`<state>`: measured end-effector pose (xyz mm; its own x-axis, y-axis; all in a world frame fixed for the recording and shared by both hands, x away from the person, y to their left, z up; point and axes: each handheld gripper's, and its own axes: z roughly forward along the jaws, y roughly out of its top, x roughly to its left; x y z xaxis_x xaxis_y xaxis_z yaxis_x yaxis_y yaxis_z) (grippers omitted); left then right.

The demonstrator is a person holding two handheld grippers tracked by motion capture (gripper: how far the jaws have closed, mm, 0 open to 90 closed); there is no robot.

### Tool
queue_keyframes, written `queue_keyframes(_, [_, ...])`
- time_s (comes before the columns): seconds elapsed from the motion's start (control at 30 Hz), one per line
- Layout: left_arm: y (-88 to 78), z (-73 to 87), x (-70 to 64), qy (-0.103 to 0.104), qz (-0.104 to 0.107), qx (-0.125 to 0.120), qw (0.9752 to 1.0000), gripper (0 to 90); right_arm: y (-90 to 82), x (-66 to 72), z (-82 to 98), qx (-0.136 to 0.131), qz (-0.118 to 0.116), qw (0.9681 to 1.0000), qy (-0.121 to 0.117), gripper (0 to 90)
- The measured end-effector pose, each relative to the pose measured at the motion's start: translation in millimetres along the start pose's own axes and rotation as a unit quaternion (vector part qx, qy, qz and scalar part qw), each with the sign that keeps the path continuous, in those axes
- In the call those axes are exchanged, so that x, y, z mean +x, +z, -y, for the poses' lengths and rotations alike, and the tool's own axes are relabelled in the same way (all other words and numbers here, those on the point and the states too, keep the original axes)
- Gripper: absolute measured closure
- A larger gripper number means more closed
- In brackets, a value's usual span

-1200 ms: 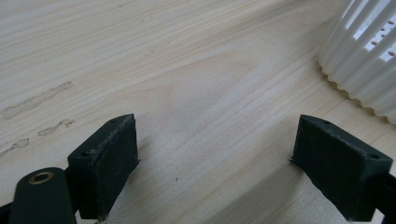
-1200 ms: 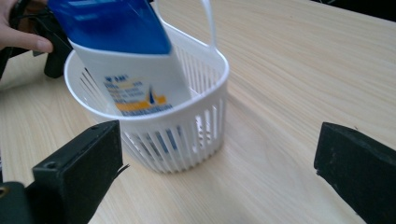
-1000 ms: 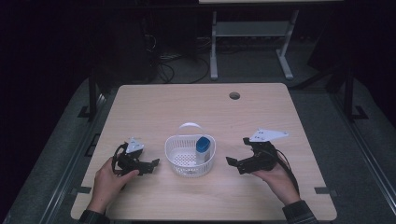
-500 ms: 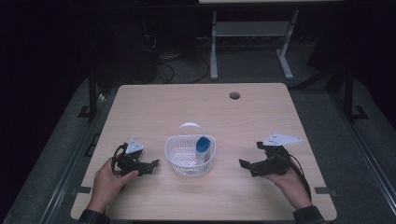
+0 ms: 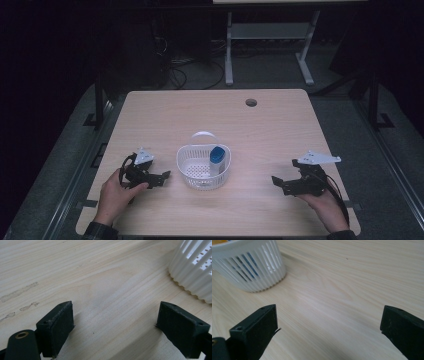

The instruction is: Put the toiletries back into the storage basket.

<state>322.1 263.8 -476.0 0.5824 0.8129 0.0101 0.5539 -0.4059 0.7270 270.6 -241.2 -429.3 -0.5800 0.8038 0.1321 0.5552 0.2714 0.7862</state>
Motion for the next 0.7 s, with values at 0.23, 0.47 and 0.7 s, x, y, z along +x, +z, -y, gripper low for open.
queue_keyframes(0.23, [-0.1,0.0,0.1,0.001,0.0,0.001,1.0,13.1,-5.5,-7.6,19.7,0.023,0.032,0.9992,0.005,0.8])
queue_keyframes(0.47, [-0.1,0.0,0.1,0.001,0.0,0.0,1.0,13.0,-7.8,-16.6,39.0,0.043,0.06,0.9972,0.014,0.9])
queue_keyframes(0.7, [-0.1,0.0,0.0,0.001,0.0,0.001,1.0,13.0,-3.6,-26.8,53.5,0.07,0.089,0.9934,0.016,0.9])
